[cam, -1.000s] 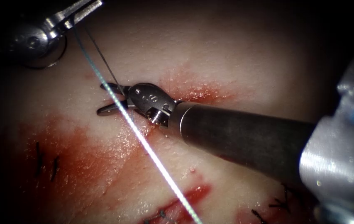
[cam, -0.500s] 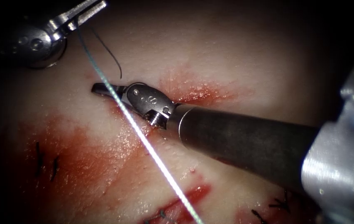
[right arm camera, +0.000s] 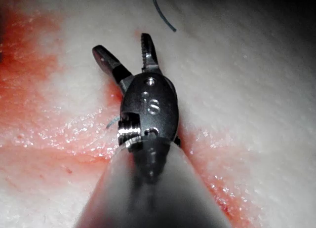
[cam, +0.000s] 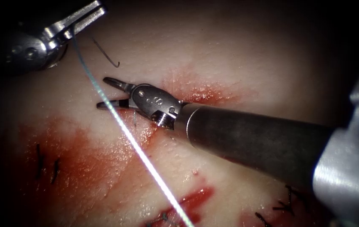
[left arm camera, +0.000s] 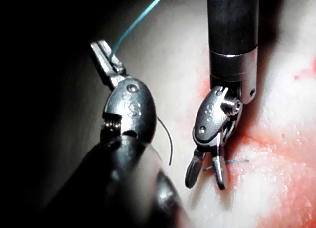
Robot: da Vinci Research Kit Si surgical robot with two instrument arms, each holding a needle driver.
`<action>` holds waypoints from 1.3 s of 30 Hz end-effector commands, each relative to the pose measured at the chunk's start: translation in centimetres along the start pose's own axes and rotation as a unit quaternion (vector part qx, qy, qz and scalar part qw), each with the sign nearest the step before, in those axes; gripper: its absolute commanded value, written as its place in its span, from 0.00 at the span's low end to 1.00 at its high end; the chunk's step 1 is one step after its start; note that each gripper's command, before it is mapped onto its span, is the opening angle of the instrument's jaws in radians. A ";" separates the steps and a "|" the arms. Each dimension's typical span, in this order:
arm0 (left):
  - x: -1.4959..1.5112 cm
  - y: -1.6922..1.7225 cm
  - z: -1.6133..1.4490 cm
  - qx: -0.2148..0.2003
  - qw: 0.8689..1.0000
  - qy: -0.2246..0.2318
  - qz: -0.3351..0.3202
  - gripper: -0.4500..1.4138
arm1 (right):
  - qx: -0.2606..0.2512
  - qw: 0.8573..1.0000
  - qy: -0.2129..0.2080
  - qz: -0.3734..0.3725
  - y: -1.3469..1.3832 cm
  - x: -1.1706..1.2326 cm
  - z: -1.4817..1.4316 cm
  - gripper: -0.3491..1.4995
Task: Wound Closure
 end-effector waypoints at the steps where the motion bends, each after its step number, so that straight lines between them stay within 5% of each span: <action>1: -0.03 -0.01 0.07 0.001 1.000 0.002 0.003 0.00 | -0.003 1.000 0.000 0.003 0.10 0.06 -0.06 0.87; 8: 0.15 0.39 0.07 -0.013 1.000 0.014 0.022 0.00 | -0.035 0.999 -0.004 0.027 0.54 0.36 -0.86 0.88; 16: 0.51 1.06 0.55 -0.049 0.997 0.058 0.013 0.00 | -0.104 0.993 0.021 0.041 1.31 0.75 -1.73 0.91; 26: 0.69 2.17 1.66 -0.107 0.988 0.101 0.038 0.00 | -0.100 0.994 0.022 0.035 1.42 0.74 -1.84 0.92; 30: 0.63 2.38 1.83 -0.131 0.985 0.107 0.034 0.00 | -0.094 0.995 0.028 0.033 1.37 0.72 -1.76 0.92; 31: 0.60 2.44 1.88 -0.141 0.984 0.107 0.028 0.05 | -0.089 0.995 0.029 0.032 1.34 0.71 -1.73 0.91; 33: 0.54 2.56 1.94 -0.171 0.980 0.106 -0.002 0.68 | -0.085 0.996 0.027 0.031 1.31 0.70 -1.69 0.91; 36: 0.43 2.66 1.93 -0.207 0.974 0.077 -0.050 0.98 | -0.078 0.996 0.023 0.028 1.26 0.67 -1.61 0.91; 39: 0.31 2.68 1.86 -0.218 0.974 0.012 -0.063 0.99 | -0.074 0.997 0.025 0.027 1.23 0.65 -1.56 0.91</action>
